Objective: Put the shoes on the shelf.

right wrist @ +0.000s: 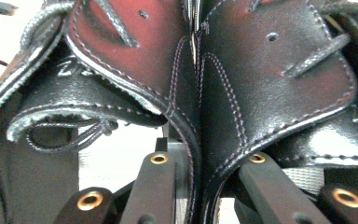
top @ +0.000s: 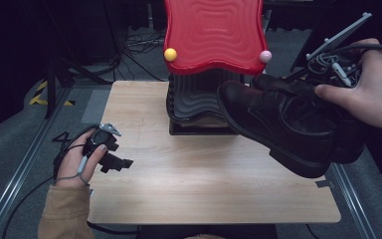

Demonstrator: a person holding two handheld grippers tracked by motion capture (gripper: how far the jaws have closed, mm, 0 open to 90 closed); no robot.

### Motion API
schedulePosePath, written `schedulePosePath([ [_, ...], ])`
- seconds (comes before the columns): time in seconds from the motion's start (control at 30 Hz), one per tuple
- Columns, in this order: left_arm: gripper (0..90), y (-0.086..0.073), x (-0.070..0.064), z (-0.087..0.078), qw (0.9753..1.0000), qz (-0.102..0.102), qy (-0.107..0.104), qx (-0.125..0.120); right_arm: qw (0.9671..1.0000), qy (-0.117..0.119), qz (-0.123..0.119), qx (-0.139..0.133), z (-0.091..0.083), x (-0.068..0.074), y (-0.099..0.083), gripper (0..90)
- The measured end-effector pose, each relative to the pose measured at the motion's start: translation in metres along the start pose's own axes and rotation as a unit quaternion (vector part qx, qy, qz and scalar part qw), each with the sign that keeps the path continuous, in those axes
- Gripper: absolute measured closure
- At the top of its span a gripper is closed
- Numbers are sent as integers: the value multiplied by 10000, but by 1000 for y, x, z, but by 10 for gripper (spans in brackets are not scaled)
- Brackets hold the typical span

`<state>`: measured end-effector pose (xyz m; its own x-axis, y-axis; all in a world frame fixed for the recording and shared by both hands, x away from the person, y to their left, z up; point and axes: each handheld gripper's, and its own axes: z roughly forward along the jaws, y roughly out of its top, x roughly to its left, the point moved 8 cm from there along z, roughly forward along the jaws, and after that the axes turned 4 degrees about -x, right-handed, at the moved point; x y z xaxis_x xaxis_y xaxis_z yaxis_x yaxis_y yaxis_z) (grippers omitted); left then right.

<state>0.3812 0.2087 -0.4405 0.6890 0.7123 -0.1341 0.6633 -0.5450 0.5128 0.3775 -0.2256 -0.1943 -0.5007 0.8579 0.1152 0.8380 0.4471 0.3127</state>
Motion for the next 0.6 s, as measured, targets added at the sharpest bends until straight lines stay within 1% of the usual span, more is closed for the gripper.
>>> schedulePosePath([
  [0.17,187,0,1,0,10000,-6,26,-1,10000,0,-23,-50,-11,3,4,817],
  [0.2,187,0,1,0,10000,-6,26,-1,10000,0,-23,-50,-11,3,4,817],
  [0.3,186,0,1,1,10000,-10,44,42,9999,-50,-36,-101,-22,6,11,818],
  [0.43,186,0,0,1,10000,9,51,62,9996,-26,22,-274,-33,7,26,818],
  [0.57,186,-2,-1,3,9999,-42,34,95,9990,-28,93,-447,-39,7,49,818],
  [0.6,187,-3,-1,4,9999,-23,71,129,9988,-35,126,-479,-40,7,57,818],
])
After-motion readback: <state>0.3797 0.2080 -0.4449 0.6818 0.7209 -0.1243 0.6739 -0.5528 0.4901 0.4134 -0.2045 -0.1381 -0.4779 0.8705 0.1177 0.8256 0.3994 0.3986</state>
